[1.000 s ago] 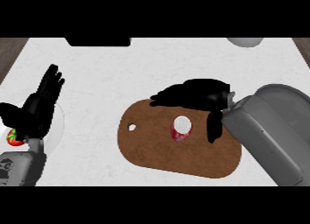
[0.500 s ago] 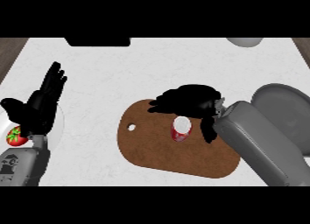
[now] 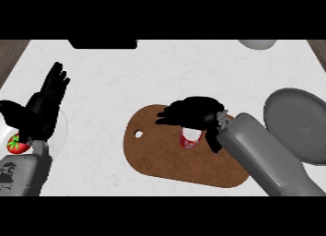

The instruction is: Pick the can from the cutting board and place it in the pan

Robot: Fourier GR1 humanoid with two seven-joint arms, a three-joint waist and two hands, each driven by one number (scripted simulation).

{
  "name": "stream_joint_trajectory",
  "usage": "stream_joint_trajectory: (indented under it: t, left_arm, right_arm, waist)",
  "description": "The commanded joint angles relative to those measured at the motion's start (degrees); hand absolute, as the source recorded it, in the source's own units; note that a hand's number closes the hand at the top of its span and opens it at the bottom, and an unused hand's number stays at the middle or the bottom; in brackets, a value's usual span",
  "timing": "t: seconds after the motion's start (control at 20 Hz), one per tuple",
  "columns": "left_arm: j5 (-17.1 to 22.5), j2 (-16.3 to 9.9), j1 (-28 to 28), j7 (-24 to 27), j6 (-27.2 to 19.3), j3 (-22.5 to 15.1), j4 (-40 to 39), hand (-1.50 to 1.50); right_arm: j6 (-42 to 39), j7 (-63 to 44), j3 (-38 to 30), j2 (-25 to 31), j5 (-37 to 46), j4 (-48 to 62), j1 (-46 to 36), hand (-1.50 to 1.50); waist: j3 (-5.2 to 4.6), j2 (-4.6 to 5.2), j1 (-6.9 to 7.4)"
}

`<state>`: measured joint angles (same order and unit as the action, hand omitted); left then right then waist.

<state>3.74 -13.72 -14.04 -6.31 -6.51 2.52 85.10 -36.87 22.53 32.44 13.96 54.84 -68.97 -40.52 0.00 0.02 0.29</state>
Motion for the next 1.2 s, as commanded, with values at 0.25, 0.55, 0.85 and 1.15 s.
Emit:
stream_joint_trajectory:
  t: [0.25,0.55,0.85,1.15]
  left_arm:
    - [-1.6,1.0,1.1,1.7,0.9,0.9,-1.6,0.00]
    - [0.4,-0.2,3.2,3.4,3.9,2.8,-0.4,0.00]
    - [-2.9,2.8,-1.6,3.2,0.6,1.2,-4.1,0.00]
    - [-3.8,4.2,-2.9,0.3,-0.5,0.9,-3.0,0.00]
  right_arm:
    - [-0.6,2.2,0.0,-3.4,7.2,2.4,1.2,-1.50]
    - [4.9,7.0,0.2,-6.1,11.1,14.6,-1.9,1.50]
    - [7.1,12.6,2.4,-6.1,12.3,11.7,0.8,1.50]
    - [7.8,12.5,0.3,-4.6,14.2,5.4,5.3,1.50]
  waist:
    - [0.00,-0.01,-0.07]
    - [0.01,0.10,0.58]
    - [0.00,0.09,-0.08]
    - [0.00,-0.05,-0.37]
